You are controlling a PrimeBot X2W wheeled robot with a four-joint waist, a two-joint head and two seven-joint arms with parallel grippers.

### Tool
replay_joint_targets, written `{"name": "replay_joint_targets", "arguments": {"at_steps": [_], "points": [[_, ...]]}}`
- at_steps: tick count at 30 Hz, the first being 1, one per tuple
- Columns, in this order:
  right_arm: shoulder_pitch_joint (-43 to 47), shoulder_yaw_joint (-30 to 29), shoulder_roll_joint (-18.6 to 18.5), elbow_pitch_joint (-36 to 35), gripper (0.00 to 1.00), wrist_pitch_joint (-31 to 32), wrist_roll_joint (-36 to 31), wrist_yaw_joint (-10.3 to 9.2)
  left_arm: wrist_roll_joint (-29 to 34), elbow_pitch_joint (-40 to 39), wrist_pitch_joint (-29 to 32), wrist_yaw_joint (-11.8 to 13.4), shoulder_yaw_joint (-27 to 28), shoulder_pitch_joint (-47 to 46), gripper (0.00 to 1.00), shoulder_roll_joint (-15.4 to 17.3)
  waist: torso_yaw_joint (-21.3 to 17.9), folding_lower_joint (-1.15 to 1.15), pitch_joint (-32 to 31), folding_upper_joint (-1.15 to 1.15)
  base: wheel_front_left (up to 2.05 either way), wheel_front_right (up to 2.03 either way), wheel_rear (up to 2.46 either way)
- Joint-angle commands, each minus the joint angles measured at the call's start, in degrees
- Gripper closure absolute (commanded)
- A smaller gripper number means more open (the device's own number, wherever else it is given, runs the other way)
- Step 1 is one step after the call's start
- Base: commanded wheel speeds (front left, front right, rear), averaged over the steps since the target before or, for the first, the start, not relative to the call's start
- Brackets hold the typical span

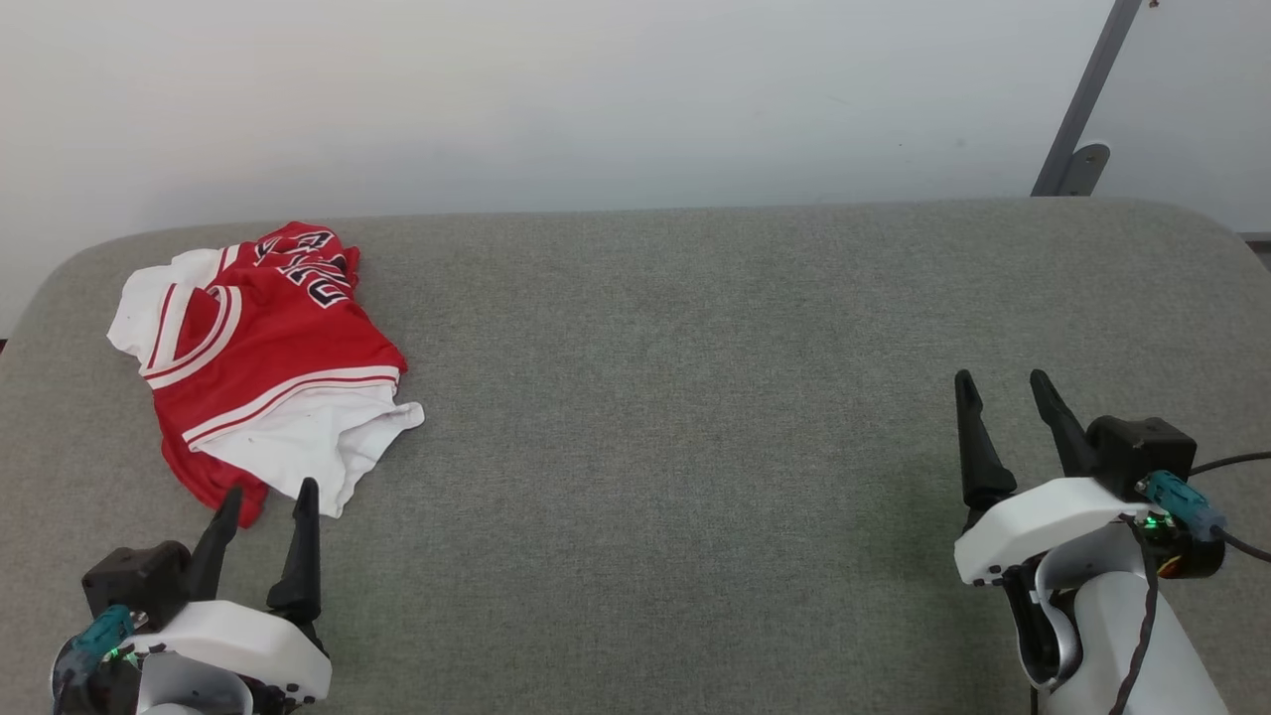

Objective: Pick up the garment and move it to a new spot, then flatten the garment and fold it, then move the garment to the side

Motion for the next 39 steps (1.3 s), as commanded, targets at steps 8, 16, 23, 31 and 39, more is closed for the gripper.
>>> {"name": "replay_joint_targets", "arguments": {"at_steps": [8,16,23,31,39], "points": [[-1.3,-0.6,-0.1,0.1,0.00,-1.5,-2.8,0.35,3.9,0.6,-1.4,-0.2,-0.7,-1.5,0.00,0.9,0.8,0.00,0.1,0.00,0.00,0.00,0.00],[-0.5,0.5,-0.1,0.0,0.00,-2.4,-3.3,0.38,6.0,2.6,-2.2,-0.2,1.3,-2.5,0.00,0.2,5.0,0.00,0.5,0.00,0.00,0.00,0.00],[-0.5,4.8,-0.1,0.7,0.00,-3.0,-2.4,0.40,10.2,2.2,-2.9,0.3,5.2,-0.9,0.00,-1.2,11.4,0.00,0.7,0.00,0.00,0.00,0.00],[-1.4,10.9,-0.2,1.9,0.00,-3.6,-1.4,0.39,14.5,0.5,-3.6,0.5,9.7,2.5,0.00,-3.8,21.6,0.00,-0.2,0.00,0.00,0.00,0.00],[-1.3,15.3,-0.2,2.3,0.00,-3.6,1.9,0.38,14.8,-1.5,-3.6,0.4,13.4,5.7,0.00,-6.7,27.5,0.00,-1.1,0.00,0.00,0.00,0.00]]}}
